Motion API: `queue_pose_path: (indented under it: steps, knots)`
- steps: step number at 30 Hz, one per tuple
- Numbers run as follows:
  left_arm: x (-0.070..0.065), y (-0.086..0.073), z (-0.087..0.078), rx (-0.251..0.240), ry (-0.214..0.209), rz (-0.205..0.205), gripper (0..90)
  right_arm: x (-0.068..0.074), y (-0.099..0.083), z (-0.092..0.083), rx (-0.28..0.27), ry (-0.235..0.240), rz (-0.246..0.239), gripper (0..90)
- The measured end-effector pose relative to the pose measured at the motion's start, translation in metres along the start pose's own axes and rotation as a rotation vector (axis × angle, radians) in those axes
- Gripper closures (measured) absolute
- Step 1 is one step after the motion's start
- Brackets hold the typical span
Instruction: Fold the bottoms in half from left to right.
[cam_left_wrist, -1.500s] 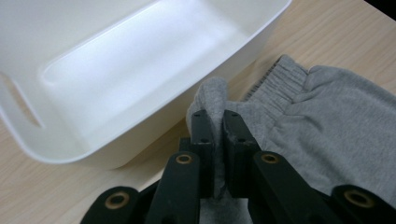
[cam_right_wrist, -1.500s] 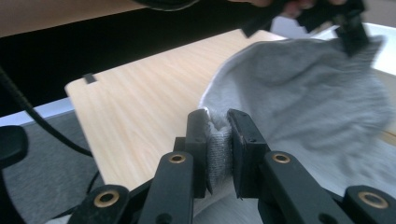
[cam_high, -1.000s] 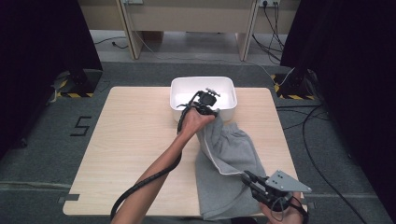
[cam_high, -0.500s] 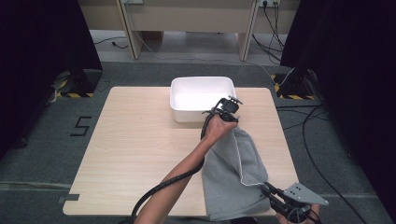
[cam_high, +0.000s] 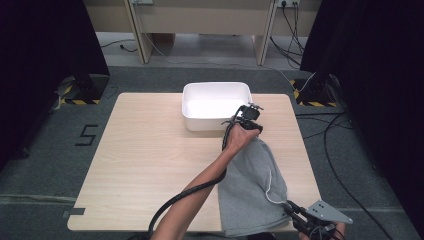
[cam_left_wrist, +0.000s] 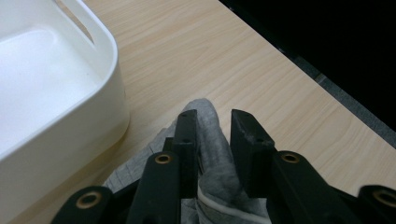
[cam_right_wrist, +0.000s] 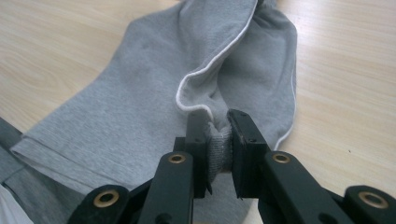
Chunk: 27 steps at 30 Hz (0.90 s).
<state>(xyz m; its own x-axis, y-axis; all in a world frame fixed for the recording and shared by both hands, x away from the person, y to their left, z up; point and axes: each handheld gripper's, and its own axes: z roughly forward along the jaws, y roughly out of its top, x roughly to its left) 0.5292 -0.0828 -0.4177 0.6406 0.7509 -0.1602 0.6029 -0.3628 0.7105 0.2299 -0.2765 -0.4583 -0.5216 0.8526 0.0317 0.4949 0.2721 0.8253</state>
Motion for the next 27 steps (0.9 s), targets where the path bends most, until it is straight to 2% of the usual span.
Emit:
queue_pose_path:
  steps: [8,13,15,17,19,23,27]
  knots:
    - [0.013,0.001,-0.020,-0.063,-0.020,-0.027,61.8,-0.004,-0.005,0.002,0.031,-0.011,0.013,79.2]
    - [0.026,-0.003,-0.030,-0.054,-0.002,-0.019,61.8,-0.004,-0.006,0.001,0.039,-0.024,0.009,79.1]
    - [0.029,-0.011,-0.032,-0.029,0.010,0.008,61.8,-0.006,-0.007,0.002,0.043,-0.027,0.009,79.1]
    - [0.032,-0.020,-0.033,-0.005,0.023,0.027,61.4,-0.005,-0.008,0.002,0.050,-0.026,0.028,79.1]
    - [0.035,-0.031,-0.035,0.009,0.037,0.047,61.3,-0.007,-0.008,0.002,0.047,-0.029,0.010,79.1]
    - [0.042,-0.056,-0.031,0.034,0.055,0.054,61.1,-0.007,-0.006,0.001,0.045,-0.029,0.018,79.1]
    - [0.046,-0.077,-0.019,0.069,0.084,0.076,61.6,-0.007,-0.003,-0.002,0.032,-0.032,0.014,79.2]
